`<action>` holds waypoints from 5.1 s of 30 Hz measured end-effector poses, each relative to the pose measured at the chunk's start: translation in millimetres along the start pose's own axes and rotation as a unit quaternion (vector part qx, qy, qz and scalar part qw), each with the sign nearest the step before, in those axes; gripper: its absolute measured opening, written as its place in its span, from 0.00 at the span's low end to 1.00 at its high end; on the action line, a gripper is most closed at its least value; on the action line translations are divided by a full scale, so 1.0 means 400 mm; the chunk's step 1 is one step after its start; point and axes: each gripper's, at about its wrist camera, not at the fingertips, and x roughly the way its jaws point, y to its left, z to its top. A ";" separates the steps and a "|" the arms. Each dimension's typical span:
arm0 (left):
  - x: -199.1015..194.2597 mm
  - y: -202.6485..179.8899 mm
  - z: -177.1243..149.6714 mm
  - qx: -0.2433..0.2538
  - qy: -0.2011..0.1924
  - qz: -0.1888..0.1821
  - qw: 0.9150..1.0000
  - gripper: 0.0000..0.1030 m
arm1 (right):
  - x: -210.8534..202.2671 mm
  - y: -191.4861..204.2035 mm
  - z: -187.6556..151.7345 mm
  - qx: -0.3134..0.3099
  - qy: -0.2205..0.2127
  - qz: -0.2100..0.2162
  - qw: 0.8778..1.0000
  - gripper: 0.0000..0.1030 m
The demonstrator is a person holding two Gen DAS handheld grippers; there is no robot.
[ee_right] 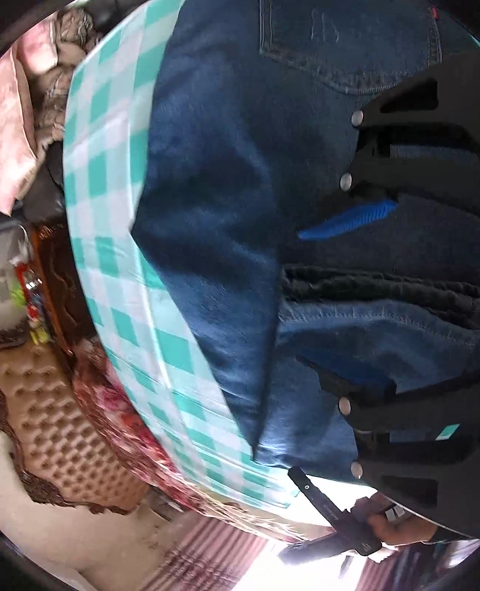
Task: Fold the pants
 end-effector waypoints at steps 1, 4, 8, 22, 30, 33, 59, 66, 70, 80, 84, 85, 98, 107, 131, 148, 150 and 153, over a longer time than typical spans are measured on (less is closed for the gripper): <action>-0.006 -0.001 -0.008 0.002 0.000 -0.002 1.000 0.64 | 0.008 0.009 0.001 -0.007 0.004 -0.003 1.000 0.54; -0.017 0.003 -0.029 0.003 0.002 -0.016 1.000 0.55 | 0.048 0.027 -0.002 -0.024 0.026 -0.022 0.999 0.38; -0.032 0.008 -0.049 0.003 0.001 -0.041 0.999 0.26 | 0.029 0.049 0.008 -0.046 0.010 -0.037 0.998 0.14; -0.121 -0.013 -0.123 0.015 -0.037 -0.020 0.999 0.65 | 0.005 0.049 -0.020 -0.074 -0.028 -0.093 0.992 0.33; -0.205 -0.013 -0.176 0.024 -0.046 -0.031 0.998 0.83 | -0.079 0.051 -0.121 -0.102 -0.073 -0.156 0.980 0.78; -0.207 -0.036 -0.206 0.049 -0.042 0.010 0.998 0.98 | -0.074 0.058 -0.155 -0.092 -0.070 -0.166 0.979 0.85; -0.189 0.056 -0.268 -0.031 -0.028 -0.083 0.996 0.34 | 0.096 0.235 -0.166 -0.175 -0.061 -0.188 0.964 0.82; -0.193 0.030 -0.284 0.017 -0.042 -0.051 0.998 0.31 | 0.100 0.253 -0.162 -0.181 -0.058 -0.205 0.960 0.83; -0.192 0.033 -0.287 0.025 -0.045 -0.051 0.997 0.31 | 0.097 0.264 -0.159 -0.187 -0.056 -0.213 0.957 0.83; -0.192 0.036 -0.291 0.030 -0.052 -0.055 0.997 0.31 | 0.088 0.387 -0.111 -0.210 -0.063 -0.164 0.962 0.83; -0.191 0.035 -0.292 0.030 -0.053 -0.055 0.997 0.31 | 0.138 0.494 -0.056 -0.225 -0.043 -0.097 0.968 0.74; -0.191 0.035 -0.291 0.029 -0.052 -0.055 0.997 0.31 | 0.170 0.529 -0.041 -0.233 -0.031 -0.081 0.969 0.66; -0.193 0.027 -0.288 0.030 -0.051 -0.048 0.997 0.34 | 0.339 0.618 -0.018 -0.255 -0.025 -0.116 0.960 0.47; -0.197 0.022 -0.286 0.022 -0.056 -0.030 0.998 0.43 | 0.343 0.618 -0.021 -0.261 -0.031 -0.122 0.957 0.48; -0.244 0.015 -0.270 -0.006 -0.060 -0.086 0.994 0.14 | 0.247 0.672 0.024 -0.269 0.058 -0.078 0.958 0.75; -0.303 -0.059 -0.265 0.039 -0.101 -0.053 0.993 0.28 | 0.301 0.710 -0.062 -0.298 0.122 -0.075 0.944 0.15; -0.290 -0.026 -0.267 -0.026 -0.088 -0.078 0.993 0.73 | 0.285 0.696 -0.051 -0.283 0.116 -0.061 0.950 0.14; -0.256 -0.019 -0.277 -0.062 -0.064 -0.104 0.991 0.74 | 0.273 0.681 -0.035 -0.262 0.110 -0.043 0.958 0.14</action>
